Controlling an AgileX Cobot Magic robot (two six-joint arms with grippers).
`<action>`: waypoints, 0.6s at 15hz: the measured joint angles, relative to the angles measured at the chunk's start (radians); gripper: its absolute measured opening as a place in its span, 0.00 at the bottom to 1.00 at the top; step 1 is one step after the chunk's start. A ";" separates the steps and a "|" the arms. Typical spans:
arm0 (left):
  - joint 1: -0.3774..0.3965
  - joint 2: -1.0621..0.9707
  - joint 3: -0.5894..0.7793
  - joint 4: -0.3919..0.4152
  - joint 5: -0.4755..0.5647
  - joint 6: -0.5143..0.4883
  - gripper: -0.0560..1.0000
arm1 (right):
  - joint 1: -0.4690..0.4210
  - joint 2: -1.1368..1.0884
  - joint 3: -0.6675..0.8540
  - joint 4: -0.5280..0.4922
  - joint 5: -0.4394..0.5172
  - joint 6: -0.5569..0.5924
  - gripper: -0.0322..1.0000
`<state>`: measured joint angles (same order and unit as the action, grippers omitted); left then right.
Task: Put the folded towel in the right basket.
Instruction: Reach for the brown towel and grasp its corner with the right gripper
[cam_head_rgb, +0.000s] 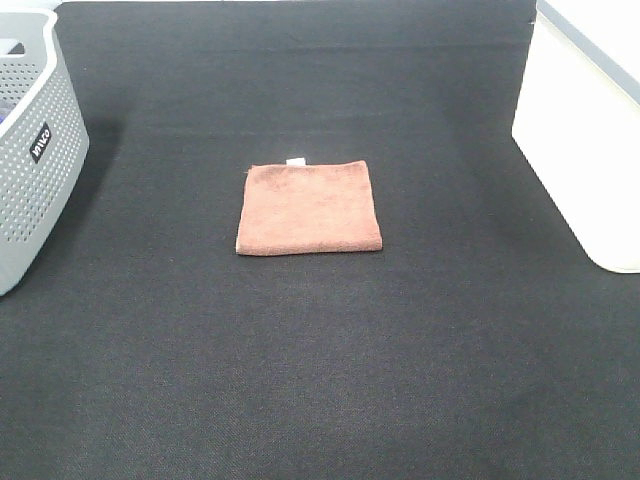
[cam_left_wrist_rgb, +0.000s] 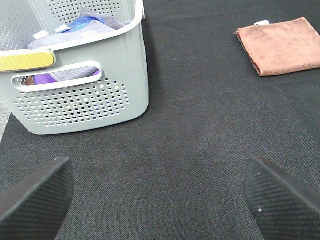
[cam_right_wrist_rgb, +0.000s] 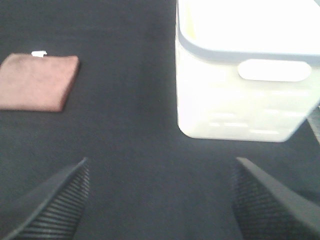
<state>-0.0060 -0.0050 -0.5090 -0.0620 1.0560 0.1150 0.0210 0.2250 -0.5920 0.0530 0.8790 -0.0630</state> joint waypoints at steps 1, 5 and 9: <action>0.000 0.000 0.000 0.000 0.000 0.000 0.88 | 0.000 0.124 -0.040 0.039 -0.055 0.000 0.73; 0.000 0.000 0.000 0.000 0.000 0.000 0.88 | 0.000 0.478 -0.248 0.117 -0.147 -0.065 0.70; 0.000 0.000 0.000 0.000 0.000 0.000 0.88 | 0.000 0.839 -0.557 0.198 -0.138 -0.173 0.70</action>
<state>-0.0060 -0.0050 -0.5090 -0.0620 1.0560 0.1150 0.0210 1.0640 -1.1490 0.2510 0.7410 -0.2360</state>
